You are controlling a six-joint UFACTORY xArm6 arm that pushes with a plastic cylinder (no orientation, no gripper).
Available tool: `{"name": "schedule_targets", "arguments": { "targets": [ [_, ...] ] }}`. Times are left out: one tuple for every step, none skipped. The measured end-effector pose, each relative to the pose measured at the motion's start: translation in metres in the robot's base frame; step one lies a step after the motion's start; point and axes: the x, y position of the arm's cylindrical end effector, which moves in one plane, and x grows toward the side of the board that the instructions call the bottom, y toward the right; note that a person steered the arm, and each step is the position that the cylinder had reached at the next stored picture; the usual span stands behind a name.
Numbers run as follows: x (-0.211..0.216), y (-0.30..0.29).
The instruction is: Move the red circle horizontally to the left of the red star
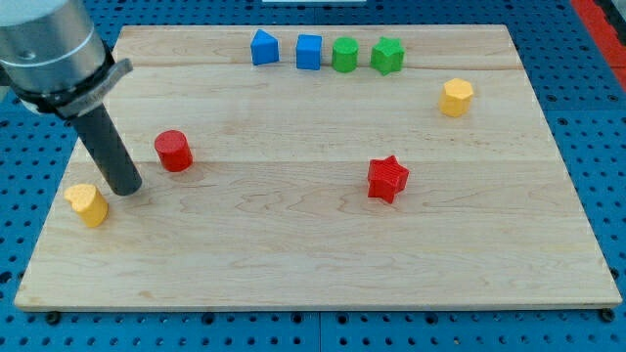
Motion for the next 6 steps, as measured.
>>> {"name": "schedule_targets", "arguments": {
  "targets": [
    [-0.045,-0.002],
    [-0.069,0.014],
    [-0.056,0.035],
    [-0.042,0.062],
    [-0.024,0.064],
    [-0.021,0.043]
  ]
}}
